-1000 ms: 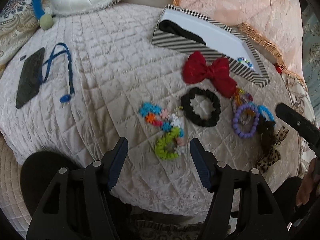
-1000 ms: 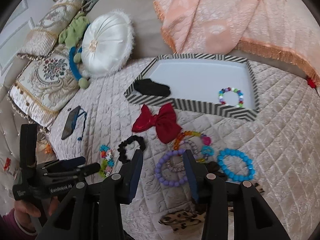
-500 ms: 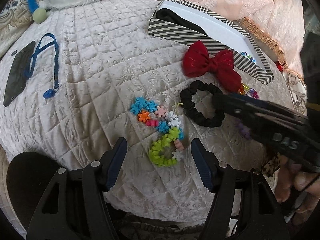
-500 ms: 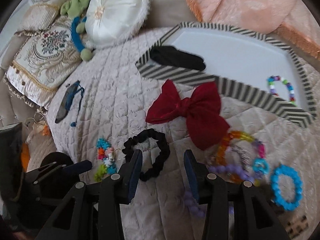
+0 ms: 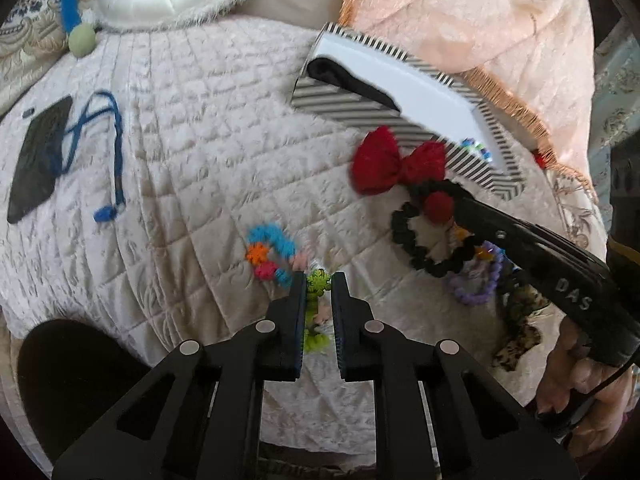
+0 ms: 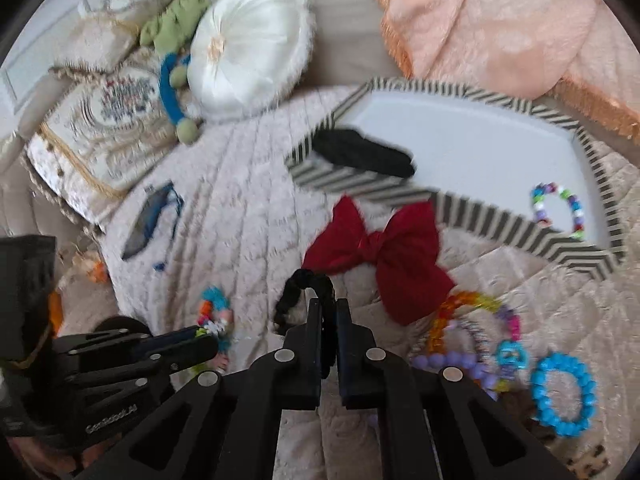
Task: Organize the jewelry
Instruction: 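Grasp flower-bead bracelet with left tool while right tool grasps black scrunchie, then carry bracelet and scrunchie into the tray and open both tools to release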
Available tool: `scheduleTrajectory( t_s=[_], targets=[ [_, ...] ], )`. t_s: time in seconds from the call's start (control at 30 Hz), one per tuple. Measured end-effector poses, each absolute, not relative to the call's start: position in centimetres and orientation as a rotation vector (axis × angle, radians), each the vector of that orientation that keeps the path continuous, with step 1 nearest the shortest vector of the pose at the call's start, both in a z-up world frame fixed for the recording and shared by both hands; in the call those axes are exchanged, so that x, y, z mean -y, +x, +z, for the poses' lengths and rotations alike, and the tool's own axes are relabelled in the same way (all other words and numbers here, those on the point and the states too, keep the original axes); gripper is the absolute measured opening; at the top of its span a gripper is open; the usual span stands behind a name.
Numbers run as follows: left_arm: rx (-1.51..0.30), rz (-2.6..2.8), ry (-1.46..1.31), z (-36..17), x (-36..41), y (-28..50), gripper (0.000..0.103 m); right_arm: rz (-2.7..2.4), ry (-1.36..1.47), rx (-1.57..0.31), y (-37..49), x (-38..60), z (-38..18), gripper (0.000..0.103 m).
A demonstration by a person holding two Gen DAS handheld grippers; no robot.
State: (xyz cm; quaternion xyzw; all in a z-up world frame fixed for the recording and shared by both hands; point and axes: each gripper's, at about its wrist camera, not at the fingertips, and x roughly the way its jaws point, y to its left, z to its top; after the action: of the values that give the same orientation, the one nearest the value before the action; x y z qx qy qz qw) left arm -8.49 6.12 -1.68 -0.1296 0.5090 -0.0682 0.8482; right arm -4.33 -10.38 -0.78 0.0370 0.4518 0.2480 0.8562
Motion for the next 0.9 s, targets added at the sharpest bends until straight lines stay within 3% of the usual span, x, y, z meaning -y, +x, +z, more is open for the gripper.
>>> scheduleTrajectory(
  t_s=[0.4,0.9],
  targets=[
    [-0.981,-0.186,-0.246,4.3,-5.4,-7.1,0.011,0.454,0.134,-0.830,-5.8,15.1,4.6,0.005],
    [-0.914,-0.187,-0.140,7.5,-2.1,-3.7,0.011,0.386,0.154,-0.802,-5.2,18.5,5.8,0.005]
  ],
)
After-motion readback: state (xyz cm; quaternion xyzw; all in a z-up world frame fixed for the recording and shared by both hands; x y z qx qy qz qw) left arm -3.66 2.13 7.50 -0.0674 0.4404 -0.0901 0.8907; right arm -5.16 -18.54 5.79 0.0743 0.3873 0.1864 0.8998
